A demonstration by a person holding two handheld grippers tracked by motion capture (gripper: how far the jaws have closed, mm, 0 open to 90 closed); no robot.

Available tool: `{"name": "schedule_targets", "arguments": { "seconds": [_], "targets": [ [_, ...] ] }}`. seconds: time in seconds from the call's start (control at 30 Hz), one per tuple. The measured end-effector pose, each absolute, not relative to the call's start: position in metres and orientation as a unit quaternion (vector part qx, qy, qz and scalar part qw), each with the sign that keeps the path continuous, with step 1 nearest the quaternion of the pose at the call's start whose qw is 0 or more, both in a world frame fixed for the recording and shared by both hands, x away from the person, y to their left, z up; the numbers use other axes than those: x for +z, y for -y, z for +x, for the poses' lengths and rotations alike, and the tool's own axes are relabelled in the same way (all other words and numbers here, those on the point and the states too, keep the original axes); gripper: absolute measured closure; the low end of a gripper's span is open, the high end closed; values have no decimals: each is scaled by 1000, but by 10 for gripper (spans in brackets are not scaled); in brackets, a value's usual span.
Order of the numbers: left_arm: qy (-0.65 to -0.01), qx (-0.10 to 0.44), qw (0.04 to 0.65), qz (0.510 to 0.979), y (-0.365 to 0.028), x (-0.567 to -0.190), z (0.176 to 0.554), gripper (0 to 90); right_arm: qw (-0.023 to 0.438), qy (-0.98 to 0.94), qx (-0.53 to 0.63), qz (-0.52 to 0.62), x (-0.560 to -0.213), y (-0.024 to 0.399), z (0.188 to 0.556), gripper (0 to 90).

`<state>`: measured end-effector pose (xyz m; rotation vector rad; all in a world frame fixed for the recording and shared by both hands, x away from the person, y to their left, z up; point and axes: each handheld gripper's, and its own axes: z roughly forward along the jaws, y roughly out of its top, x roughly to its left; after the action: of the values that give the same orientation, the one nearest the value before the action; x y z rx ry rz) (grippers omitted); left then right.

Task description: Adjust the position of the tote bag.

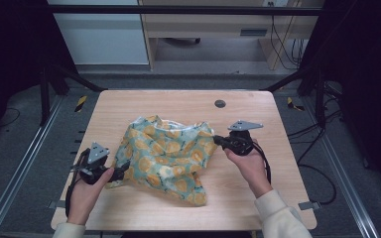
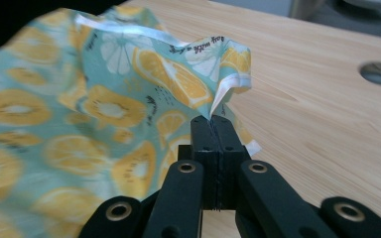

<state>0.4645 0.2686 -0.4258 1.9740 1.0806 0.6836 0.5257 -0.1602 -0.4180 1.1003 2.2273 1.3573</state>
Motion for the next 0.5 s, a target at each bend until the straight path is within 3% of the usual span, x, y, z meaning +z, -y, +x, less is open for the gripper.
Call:
{"name": "schedule_targets", "arguments": {
  "seconds": [0.23,0.5],
  "targets": [
    [-411,272,362,791,-254,-399,505,82,150,-805,476,321,-408,139,495,900],
    [-432,257,337,796,-247,-394,559,80,143,-809,469,323,-417,142,496,899]
  ]
}}
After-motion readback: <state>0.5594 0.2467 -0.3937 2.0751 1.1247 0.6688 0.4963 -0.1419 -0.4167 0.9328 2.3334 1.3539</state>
